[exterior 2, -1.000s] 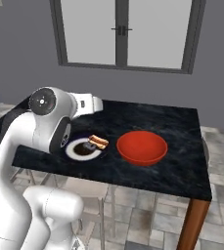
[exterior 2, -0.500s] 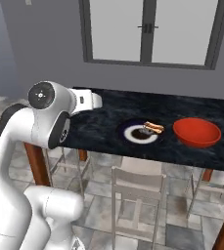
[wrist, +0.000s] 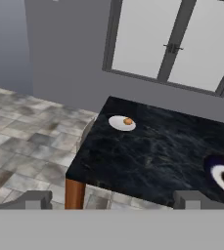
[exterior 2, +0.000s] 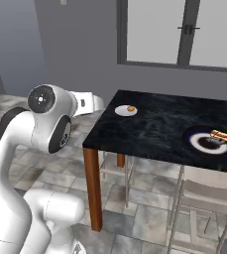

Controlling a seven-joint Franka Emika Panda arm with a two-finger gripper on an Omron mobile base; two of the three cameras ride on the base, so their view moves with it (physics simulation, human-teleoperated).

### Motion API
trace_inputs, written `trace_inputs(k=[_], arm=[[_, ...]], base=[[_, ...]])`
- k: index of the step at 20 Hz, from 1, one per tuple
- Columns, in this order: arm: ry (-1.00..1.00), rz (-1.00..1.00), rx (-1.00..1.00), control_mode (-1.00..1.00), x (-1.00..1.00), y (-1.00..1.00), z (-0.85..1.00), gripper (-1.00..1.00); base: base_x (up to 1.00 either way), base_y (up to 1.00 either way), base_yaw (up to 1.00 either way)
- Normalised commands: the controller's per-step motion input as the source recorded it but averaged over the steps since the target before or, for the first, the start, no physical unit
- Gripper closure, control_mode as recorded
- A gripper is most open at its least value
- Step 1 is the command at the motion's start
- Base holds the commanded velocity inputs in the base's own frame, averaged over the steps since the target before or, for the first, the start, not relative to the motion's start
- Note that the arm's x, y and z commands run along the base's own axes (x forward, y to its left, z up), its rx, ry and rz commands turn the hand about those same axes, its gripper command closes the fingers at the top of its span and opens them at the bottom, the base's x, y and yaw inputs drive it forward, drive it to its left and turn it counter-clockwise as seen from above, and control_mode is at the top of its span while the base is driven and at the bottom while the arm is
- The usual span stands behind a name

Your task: Take the smaller bowl and place it next to the appetizer plate on the dining counter , and place the larger bowl next to the plate with cooked food.

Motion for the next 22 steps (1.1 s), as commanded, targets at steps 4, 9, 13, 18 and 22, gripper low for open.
trace_inputs(k=[4, 9, 13, 18, 22], arm=[[0.00, 0.00, 0.00, 1.00, 0.00, 0.00, 0.00, -1.00], [0.00, 0.00, 0.00, 1.00, 0.00, 0.00, 0.00, -1.00], [0.00, 0.00, 0.00, 1.00, 0.00, 0.00, 0.00, -1.00], [0.00, 0.00, 0.00, 1.00, 0.00, 0.00, 0.00, -1.00], [0.00, 0.00, 0.00, 1.00, 0.00, 0.00, 0.00, -1.00]], base=[[0.28, 1.00, 0.17], [0.47, 1.00, 0.22], [0.76, 1.00, 0.27], [0.98, 1.00, 0.30], [1.00, 1.00, 0.33]])
